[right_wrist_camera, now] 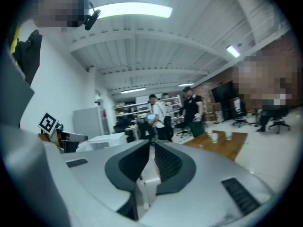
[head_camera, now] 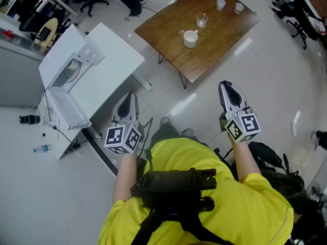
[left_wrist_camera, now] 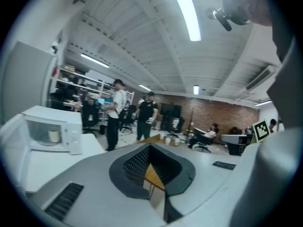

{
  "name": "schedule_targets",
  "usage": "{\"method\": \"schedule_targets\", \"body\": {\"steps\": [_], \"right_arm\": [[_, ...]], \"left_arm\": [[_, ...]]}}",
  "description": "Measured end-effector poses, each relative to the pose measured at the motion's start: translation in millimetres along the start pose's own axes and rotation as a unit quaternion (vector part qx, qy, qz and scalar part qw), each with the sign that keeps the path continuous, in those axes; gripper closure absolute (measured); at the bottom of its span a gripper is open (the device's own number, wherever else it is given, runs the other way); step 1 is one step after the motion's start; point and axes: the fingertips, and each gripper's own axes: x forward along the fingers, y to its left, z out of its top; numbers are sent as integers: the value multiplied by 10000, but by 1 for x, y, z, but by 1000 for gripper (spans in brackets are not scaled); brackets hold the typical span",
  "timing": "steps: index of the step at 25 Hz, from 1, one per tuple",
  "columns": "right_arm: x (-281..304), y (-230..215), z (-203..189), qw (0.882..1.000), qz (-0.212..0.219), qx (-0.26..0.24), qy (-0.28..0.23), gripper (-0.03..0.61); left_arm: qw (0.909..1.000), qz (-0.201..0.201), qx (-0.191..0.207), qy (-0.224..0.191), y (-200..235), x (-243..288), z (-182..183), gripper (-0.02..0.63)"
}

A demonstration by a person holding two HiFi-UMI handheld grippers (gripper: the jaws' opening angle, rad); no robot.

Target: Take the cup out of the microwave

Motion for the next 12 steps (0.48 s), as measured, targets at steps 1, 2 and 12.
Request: {"method": "schedule_targets", "body": {"steps": [1, 2, 12], "right_arm": [[20, 21, 0, 9998, 212, -40, 27, 540], [40, 43, -1, 9991, 420, -83, 53, 540], [175, 205, -3, 9806, 1895, -381, 321, 540]], "left_arm": [[9998, 203, -73, -56, 25, -10, 1, 611], [9990, 407, -146, -111, 49, -21, 2, 611], [9767, 1965, -684, -532, 195, -137, 4, 611]]}}
